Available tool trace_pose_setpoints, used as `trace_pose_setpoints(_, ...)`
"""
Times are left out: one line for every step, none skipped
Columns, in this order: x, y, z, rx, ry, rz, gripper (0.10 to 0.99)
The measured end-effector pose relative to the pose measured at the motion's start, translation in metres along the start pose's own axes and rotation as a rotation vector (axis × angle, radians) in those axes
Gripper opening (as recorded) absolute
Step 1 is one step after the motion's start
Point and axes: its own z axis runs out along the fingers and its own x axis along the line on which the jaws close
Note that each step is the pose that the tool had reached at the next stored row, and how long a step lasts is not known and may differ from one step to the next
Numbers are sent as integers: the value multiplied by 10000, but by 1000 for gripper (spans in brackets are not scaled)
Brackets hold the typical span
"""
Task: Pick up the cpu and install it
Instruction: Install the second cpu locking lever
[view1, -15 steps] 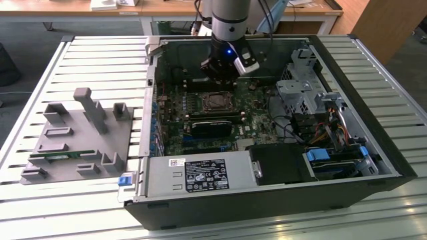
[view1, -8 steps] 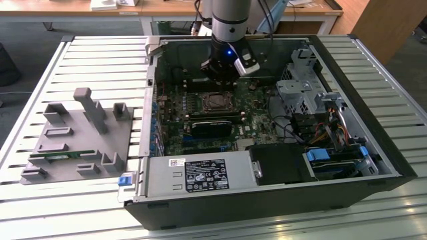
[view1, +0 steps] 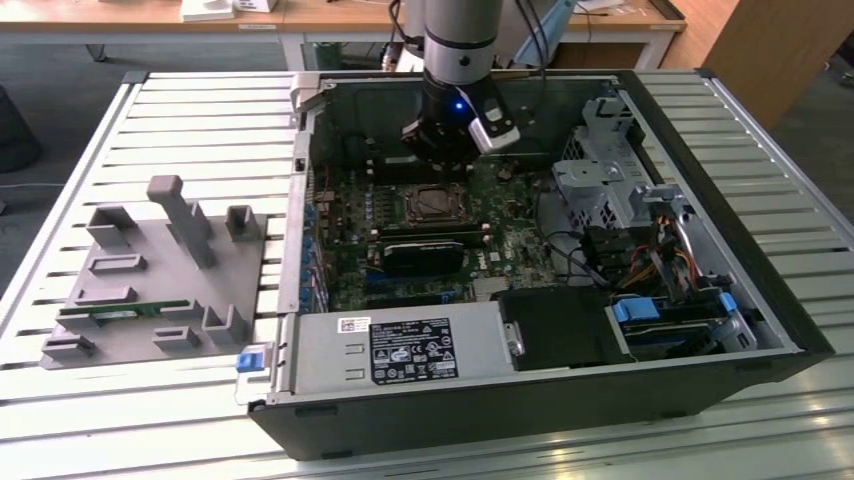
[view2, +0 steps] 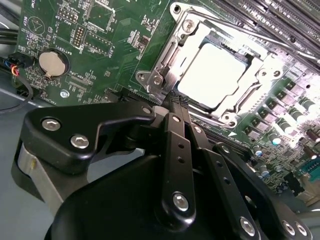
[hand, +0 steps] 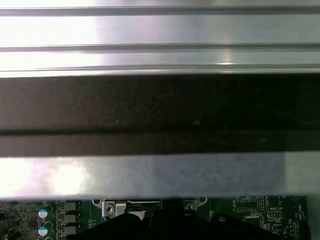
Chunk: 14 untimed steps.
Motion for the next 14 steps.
trace_pose_setpoints(0, -4, 0, 0, 0, 1, 106)
trace_pose_setpoints(0, -10, 0, -1, -1, 1, 106)
trace_pose_setpoints(-1, -17, 0, 0, -1, 1, 106)
trace_pose_setpoints(-1, -24, -1, -1, -1, 1, 106)
trace_pose_setpoints(-1, -32, -1, -1, 0, 1, 106)
trace_pose_setpoints(-1, -39, -1, -1, -1, 1, 106)
trace_pose_setpoints(-2, -46, -1, -2, -1, 1, 106)
trace_pose_setpoints(-2, -53, -2, -2, -1, 1, 106)
trace_pose_setpoints(-2, -60, -2, -1, -1, 1, 106)
trace_pose_setpoints(-2, -66, -2, -1, 0, 1, 106)
trace_pose_setpoints(-3, -71, -2, -2, -1, 1, 106)
trace_pose_setpoints(-3, -76, -3, -1, -1, 0, 106)
trace_pose_setpoints(-3, -81, -3, -1, -1, 1, 106)
trace_pose_setpoints(-3, -85, -3, -2, -1, 1, 106)
